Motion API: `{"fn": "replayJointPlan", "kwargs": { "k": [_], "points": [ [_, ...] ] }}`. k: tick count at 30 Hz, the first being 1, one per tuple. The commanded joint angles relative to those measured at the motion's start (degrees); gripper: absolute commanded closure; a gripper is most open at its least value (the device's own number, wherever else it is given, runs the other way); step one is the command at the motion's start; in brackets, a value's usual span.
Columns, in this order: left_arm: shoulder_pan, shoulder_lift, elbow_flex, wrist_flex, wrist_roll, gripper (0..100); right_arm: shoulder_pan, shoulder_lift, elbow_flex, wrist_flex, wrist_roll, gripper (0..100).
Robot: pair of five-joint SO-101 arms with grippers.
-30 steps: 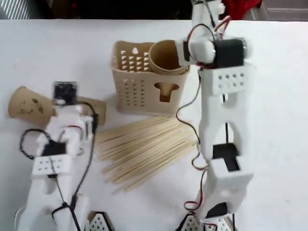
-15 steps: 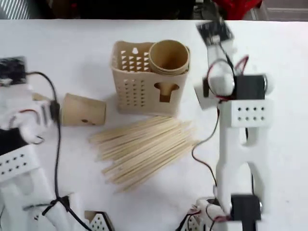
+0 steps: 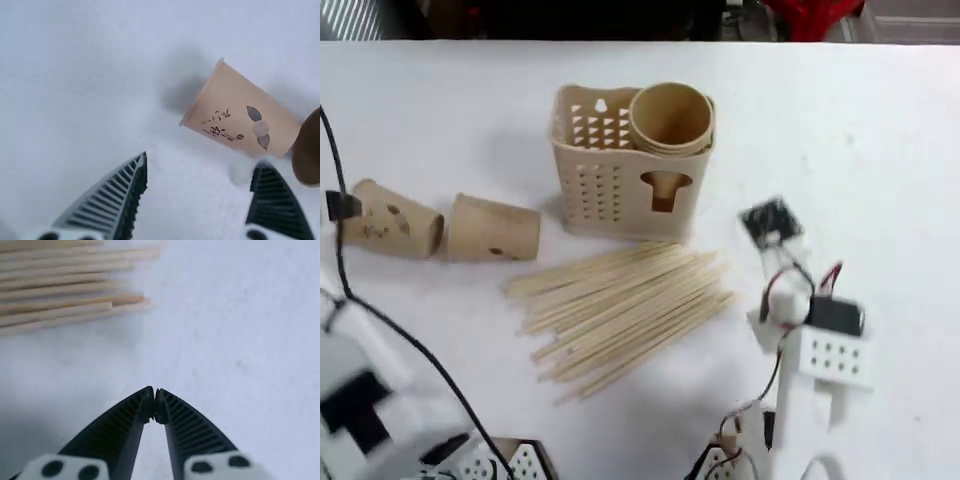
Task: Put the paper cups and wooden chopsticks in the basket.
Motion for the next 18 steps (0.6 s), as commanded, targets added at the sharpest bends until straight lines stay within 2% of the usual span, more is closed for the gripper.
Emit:
{"fn": "replayJointPlan", "kwargs": {
  "k": [1,6,11,14,18],
  "points": [
    [-0.57,17.8,-22.07,8.09,-0.18,67,0.92,-6.81,5.71,-1.8,1.23,97.9],
    [-0.04,36.88,-46.51,15.3,5.1,67,1.01,-10.42,8.79,-3.3,1.05,98.1],
    [2.42,52.97,-68.13,21.89,6.15,67,0.84,-10.95,13.54,-7.87,0.26,98.1],
    [3.38,59.38,-74.46,22.07,8.0,67,0.92,-10.95,19.16,-13.93,-1.93,98.1],
    [5.41,62.81,-74.2,22.07,8.18,67,1.01,-11.03,20.22,-15.25,-2.2,98.1]
  ]
}}
